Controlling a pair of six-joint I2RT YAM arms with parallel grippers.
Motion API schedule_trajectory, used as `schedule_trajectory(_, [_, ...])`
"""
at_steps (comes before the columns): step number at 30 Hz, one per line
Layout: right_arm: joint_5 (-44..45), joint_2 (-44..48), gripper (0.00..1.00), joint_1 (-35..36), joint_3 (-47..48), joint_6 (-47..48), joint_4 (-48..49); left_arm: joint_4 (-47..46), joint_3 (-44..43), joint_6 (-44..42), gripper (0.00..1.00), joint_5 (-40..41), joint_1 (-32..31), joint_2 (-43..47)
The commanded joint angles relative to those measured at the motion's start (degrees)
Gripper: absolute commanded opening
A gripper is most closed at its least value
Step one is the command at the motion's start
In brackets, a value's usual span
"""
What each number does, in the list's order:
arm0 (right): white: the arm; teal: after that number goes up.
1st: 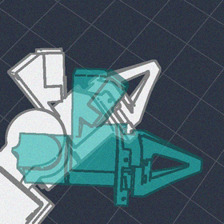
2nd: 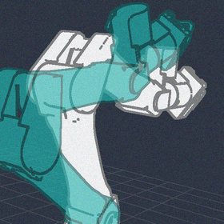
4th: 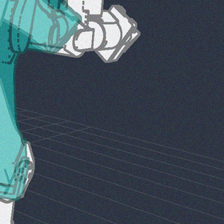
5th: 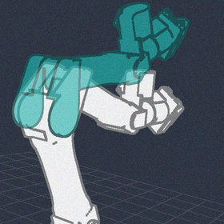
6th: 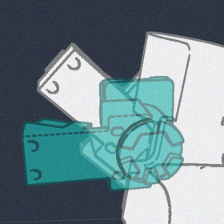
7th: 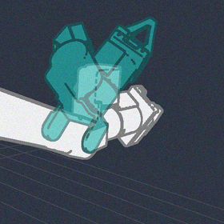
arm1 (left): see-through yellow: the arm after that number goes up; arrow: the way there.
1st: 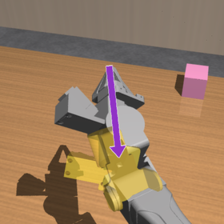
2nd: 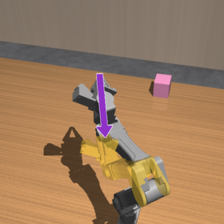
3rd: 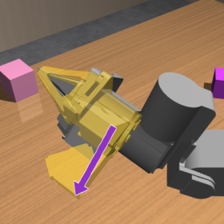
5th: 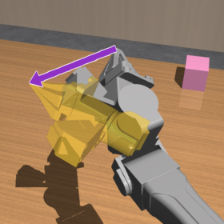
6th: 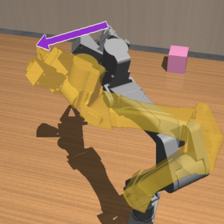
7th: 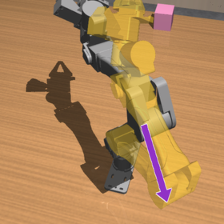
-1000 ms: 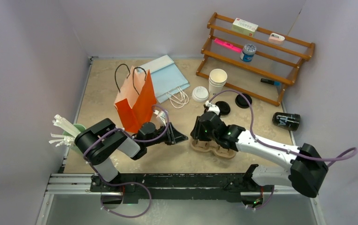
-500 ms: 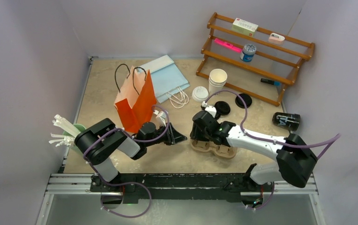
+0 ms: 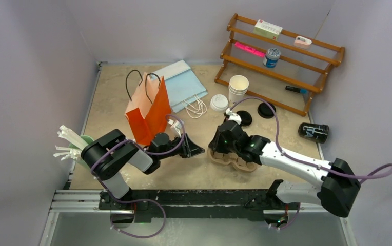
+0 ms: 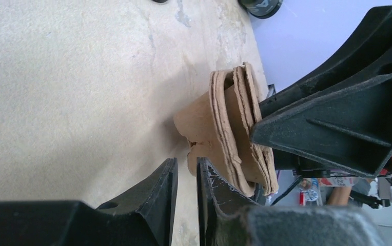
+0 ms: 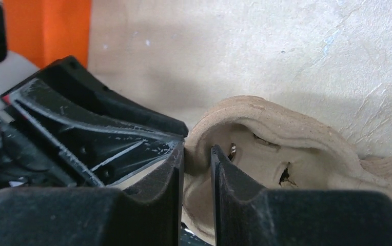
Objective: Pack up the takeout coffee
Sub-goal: Pick up the cup tray from the cup tray.
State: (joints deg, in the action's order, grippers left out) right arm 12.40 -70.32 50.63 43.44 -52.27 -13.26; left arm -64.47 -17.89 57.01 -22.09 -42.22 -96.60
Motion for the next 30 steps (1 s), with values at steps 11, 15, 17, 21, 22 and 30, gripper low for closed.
schedule_trajectory(11, [-6.53,8.53,0.17,0.18,-8.68,-2.61,7.15,-14.59,2.06,5.23,0.38,-6.28,0.30,2.42])
schedule_trajectory(15, [-6.28,10.54,0.14,0.24,-9.78,-3.47,9.03,-18.75,1.70,8.61,0.32,-7.88,0.26,-1.96])
schedule_trajectory(17, [-6.03,11.37,0.13,0.19,-9.94,-4.10,9.12,-22.77,2.24,10.47,0.28,-8.12,0.29,-4.23])
schedule_trajectory(21, [-6.33,13.43,0.13,0.19,-10.58,-4.59,9.53,-28.91,2.90,13.34,0.28,-8.58,0.29,-7.50])
schedule_trajectory(22, [-6.34,14.07,0.13,0.25,-10.75,-4.66,9.56,-29.66,3.01,13.64,0.29,-8.59,0.23,-7.84])
schedule_trajectory(30, [-6.15,16.39,0.13,0.26,-11.30,-4.93,9.33,-29.49,2.73,13.69,0.39,-8.59,-1.03,-7.07])
